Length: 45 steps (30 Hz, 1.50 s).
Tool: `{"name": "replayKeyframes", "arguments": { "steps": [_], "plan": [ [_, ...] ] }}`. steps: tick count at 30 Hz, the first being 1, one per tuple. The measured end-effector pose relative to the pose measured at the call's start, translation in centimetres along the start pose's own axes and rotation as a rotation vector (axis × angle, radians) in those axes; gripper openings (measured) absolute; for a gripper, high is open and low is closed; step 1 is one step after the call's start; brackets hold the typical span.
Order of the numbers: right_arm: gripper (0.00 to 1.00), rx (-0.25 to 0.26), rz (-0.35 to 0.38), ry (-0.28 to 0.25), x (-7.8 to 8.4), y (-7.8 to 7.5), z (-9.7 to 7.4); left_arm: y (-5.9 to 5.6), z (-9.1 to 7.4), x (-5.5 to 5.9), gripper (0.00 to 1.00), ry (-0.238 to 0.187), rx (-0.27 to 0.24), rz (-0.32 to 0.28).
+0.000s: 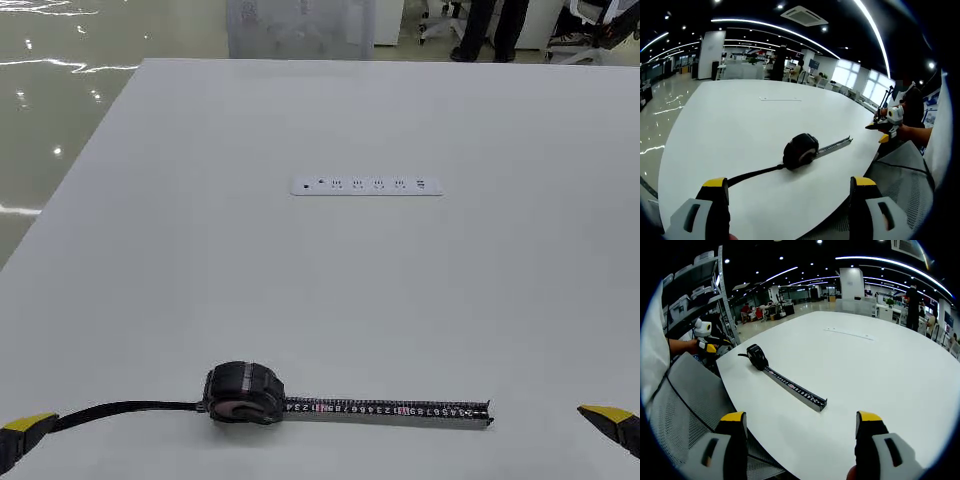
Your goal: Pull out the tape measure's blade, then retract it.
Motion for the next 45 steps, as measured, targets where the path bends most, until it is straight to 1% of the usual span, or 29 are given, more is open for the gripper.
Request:
{"name": "replayKeyframes", "arguments": {
  "steps": [1,5,17,32,35,45],
  "plan": [
    [0.91,0.001,0.001,0.001,0.1,0.0,-0.1,0.0,-0.1,-0.1,0.98,-0.003,-0.010,0.007],
    [0.91,0.001,0.005,0.002,0.2,0.1,-0.1,0.0,-0.3,-0.1,0.98,-0.004,-0.013,0.005],
    [0.91,0.001,0.007,0.002,0.2,0.0,0.0,-0.1,0.1,-0.1,0.98,0.004,-0.002,0.006],
    [0.91,-0.004,0.005,0.007,0.2,0.2,0.1,0.0,0.0,0.2,0.98,0.007,-0.003,-0.002],
    [0.91,-0.003,0.006,0.006,0.2,0.1,0.1,-0.2,0.1,0.0,0.98,0.003,-0.001,-0.002],
    [0.91,-0.007,0.008,0.003,0.2,0.2,0.5,-0.7,1.6,-0.5,0.97,0.006,0.000,-0.011]
  ]
}}
Point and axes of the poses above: the centre of the closed fingertips' face, and the gripper's own axes: z roughly forward along the fingers, y roughly to its left, x roughly out of its underside, the point moved 8 cm from there along -z, roughly backward along the fingers, and after that the axes turned 15 degrees about x, right-handed, at the moved point
